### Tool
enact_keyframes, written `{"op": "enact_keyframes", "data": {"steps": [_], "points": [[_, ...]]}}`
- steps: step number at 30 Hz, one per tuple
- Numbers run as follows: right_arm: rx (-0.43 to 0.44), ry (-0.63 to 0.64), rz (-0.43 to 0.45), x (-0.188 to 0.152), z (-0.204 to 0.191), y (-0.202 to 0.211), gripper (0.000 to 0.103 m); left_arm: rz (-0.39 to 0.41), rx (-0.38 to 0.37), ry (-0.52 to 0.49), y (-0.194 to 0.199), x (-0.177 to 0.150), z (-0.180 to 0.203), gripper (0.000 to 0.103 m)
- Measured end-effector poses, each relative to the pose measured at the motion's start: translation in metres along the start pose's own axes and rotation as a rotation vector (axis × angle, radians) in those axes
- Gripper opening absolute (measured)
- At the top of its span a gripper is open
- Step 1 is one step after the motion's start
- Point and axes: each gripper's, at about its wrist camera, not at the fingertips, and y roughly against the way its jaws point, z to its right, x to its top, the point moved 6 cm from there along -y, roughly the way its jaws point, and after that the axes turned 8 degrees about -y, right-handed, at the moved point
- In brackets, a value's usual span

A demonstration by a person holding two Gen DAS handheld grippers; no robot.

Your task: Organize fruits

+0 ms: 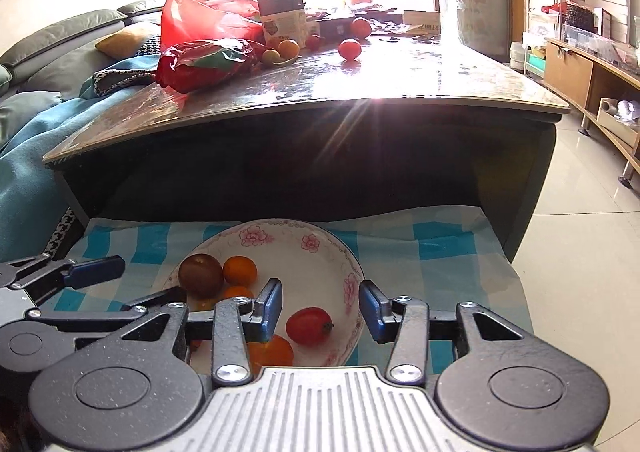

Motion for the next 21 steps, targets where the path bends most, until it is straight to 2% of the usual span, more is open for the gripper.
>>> {"op": "enact_keyframes", "data": {"steps": [6, 9, 21], "points": [[-0.03, 0.019, -0.011, -0.015, -0.001, 0.029, 0.04, 0.017, 0.043, 0.029, 0.028, -0.007, -0.002, 0.103], [-0.042, -0.014, -0.016, -0.023, 0.003, 0.043, 0.041, 0.028, 0.09, 0.028, 0.041, -0.01, -0.002, 0.103], [-0.017, -0.104, -0.022, -0.058, -0.005, 0.087, 0.045, -0.016, 0.084, 0.06, 0.083, -0.044, 0.011, 0.103]]}}
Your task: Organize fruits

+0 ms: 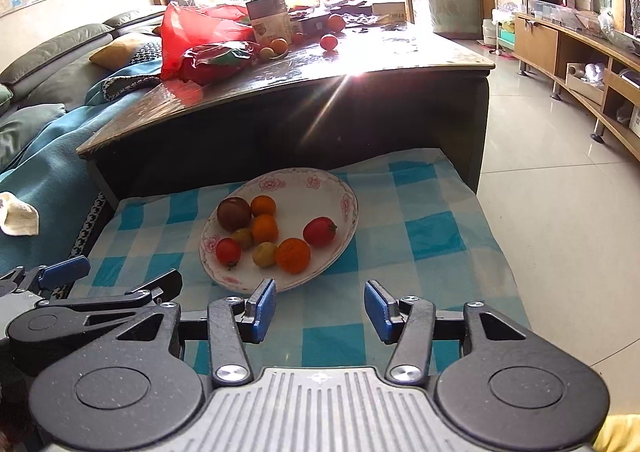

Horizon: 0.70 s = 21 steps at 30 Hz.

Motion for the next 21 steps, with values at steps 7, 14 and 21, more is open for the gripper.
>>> {"op": "enact_keyframes", "data": {"steps": [7, 14, 21], "points": [[0.004, -0.015, -0.015, -0.022, -0.004, 0.014, 0.045, -0.018, -0.012, -0.005, 0.021, -0.018, 0.003, 0.103], [0.011, -0.022, -0.018, -0.032, -0.008, 0.025, 0.045, -0.025, -0.011, 0.003, 0.033, -0.025, -0.001, 0.103], [0.01, -0.025, -0.026, -0.047, -0.01, 0.035, 0.045, -0.022, -0.007, -0.008, 0.044, -0.034, -0.001, 0.103]]}}
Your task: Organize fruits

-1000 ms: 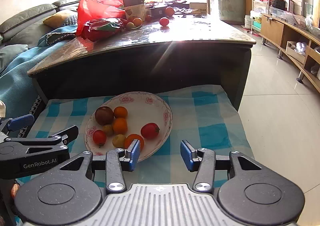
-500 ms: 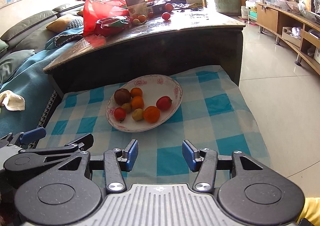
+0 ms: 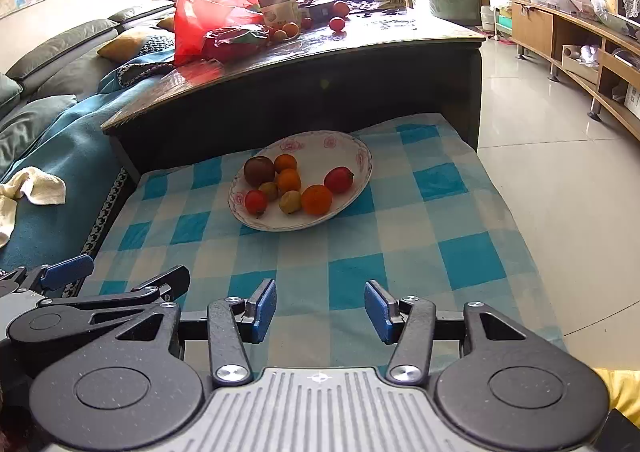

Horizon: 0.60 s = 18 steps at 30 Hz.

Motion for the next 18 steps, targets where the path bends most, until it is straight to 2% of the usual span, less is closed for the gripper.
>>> {"op": "enact_keyframes", "data": {"steps": [18], "points": [[-0.003, 0.001, -0.01, -0.023, -0.004, 0.017, 0.045, -0.002, -0.01, 0.014, 0.023, -0.019, -0.001, 0.103]]}}
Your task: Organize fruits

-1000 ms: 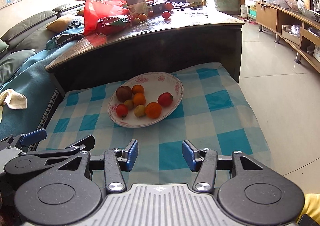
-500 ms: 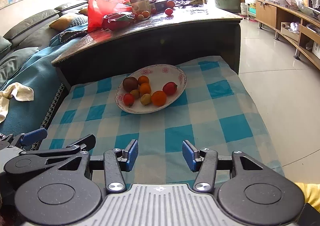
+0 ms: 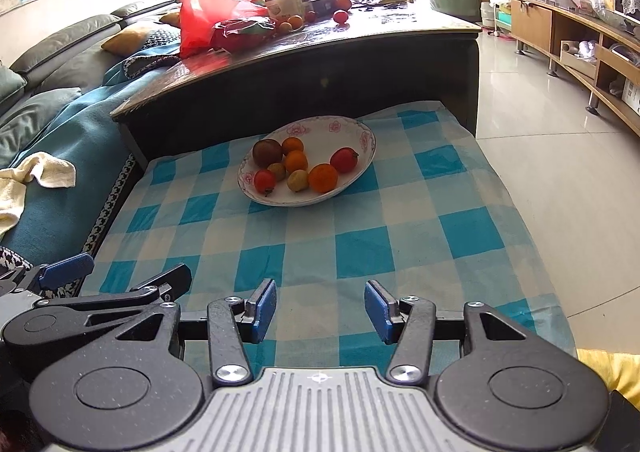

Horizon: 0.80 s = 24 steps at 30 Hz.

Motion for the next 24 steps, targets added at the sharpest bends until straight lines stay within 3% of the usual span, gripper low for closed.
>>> {"op": "enact_keyframes", "data": {"steps": [24], "points": [[-0.017, -0.001, -0.022, -0.028, -0.002, 0.015, 0.045, -0.037, 0.025, -0.016, 0.019, -0.028, 0.004, 0.103]]}}
